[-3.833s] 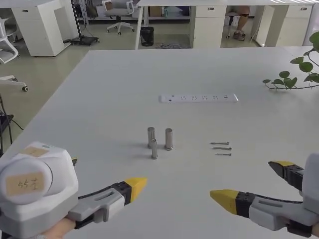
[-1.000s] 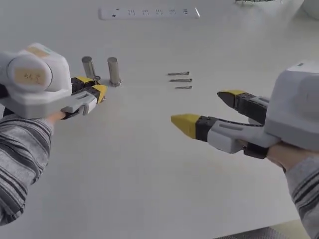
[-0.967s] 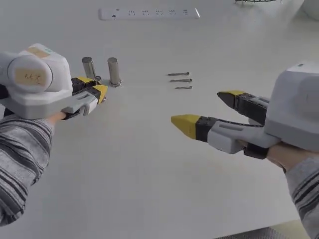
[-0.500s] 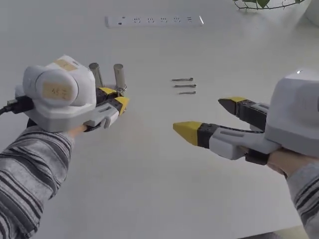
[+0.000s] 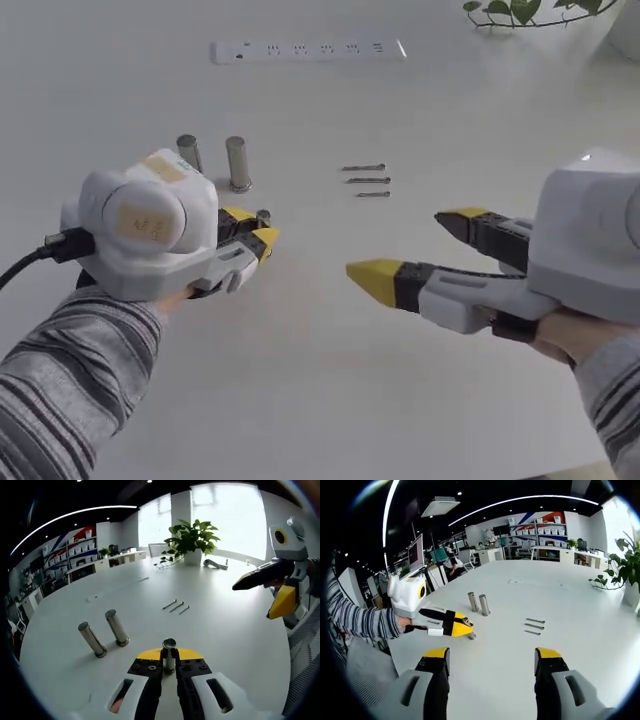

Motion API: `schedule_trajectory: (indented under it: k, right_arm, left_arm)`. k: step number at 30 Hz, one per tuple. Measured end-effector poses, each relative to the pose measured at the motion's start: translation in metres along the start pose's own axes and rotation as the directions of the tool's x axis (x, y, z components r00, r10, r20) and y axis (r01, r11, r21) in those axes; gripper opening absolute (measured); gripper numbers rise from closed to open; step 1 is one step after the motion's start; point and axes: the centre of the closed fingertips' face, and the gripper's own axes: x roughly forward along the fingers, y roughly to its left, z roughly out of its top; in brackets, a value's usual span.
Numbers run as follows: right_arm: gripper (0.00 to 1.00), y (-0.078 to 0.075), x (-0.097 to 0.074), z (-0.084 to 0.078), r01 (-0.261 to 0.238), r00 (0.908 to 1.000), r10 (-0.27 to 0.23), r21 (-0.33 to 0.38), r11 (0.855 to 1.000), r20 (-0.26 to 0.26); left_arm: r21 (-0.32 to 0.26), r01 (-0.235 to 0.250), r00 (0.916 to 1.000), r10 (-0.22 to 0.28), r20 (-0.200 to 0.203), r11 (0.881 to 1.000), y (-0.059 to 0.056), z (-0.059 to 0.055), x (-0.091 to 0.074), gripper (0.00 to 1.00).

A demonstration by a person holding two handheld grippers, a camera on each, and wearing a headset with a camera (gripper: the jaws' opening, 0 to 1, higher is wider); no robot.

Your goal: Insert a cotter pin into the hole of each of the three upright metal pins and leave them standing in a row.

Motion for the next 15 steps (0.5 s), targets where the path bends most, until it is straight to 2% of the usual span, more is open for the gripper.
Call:
schedule_trajectory:
  k: [7,10,14,15]
  right_arm:
    - [0.66,0.001,0.002,-0.007,-0.011,0.9994,0.011,-0.009,1.0,-0.034]
    - [0.65,-0.001,0.003,-0.008,-0.016,0.9988,0.015,-0.006,1.0,-0.046]
    - [0.63,-0.004,0.003,-0.01,-0.024,0.9972,0.023,-0.009,1.0,-0.071]
    - [0.62,-0.005,0.003,-0.012,-0.029,0.9955,0.027,-0.017,0.999,-0.091]
  left_arm:
    - [-0.004,0.001,0.9999,-0.001,0.011,1.0,0.001,0.0,0.0,0.06]
    - [0.009,0.004,1.0,-0.004,0.001,1.0,0.0,-0.002,0.0,0.06]
    - [0.016,0.003,1.0,-0.003,-0.009,1.0,-0.001,-0.005,0.0,0.15]
    - [0.015,0.001,1.0,-0.001,-0.01,1.0,0.0,-0.005,-0.001,0.16]
